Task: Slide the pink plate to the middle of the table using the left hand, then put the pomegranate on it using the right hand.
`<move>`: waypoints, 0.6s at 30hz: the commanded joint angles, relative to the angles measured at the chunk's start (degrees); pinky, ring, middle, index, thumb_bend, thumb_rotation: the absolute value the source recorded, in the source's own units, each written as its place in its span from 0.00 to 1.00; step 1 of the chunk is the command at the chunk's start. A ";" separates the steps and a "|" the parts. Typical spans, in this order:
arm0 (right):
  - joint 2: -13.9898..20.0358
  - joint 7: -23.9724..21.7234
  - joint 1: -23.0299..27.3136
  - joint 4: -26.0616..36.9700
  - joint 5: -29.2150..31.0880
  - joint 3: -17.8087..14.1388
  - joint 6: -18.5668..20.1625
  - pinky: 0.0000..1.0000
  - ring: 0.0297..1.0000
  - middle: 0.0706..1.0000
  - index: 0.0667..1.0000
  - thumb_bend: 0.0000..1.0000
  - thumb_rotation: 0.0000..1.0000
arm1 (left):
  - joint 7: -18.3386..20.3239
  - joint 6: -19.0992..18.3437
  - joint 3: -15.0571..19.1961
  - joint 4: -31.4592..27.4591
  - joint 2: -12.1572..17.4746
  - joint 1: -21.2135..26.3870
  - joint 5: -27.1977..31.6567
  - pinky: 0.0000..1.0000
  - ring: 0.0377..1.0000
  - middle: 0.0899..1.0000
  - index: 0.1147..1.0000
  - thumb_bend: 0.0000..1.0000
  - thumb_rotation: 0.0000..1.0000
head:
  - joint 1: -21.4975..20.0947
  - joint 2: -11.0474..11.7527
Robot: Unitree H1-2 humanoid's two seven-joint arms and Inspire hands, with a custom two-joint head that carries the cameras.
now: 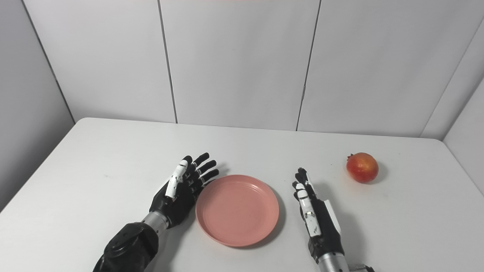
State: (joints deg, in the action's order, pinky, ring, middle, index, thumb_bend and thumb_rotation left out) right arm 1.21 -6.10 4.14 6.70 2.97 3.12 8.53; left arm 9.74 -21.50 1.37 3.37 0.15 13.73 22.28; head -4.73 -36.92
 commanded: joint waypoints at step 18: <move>6.66 2.61 9.03 13.18 -11.47 -1.85 6.18 0.91 0.92 0.94 0.93 0.41 1.00 | 2.65 3.45 2.06 1.69 1.48 -2.32 -0.04 0.92 0.91 0.92 0.91 0.39 1.00 | -12.32 3.88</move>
State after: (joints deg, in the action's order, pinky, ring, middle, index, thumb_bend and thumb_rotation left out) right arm 6.89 -4.21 10.45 17.29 -6.77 1.85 13.00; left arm 12.29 -18.47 3.27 4.11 1.05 12.06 22.53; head -16.44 -33.22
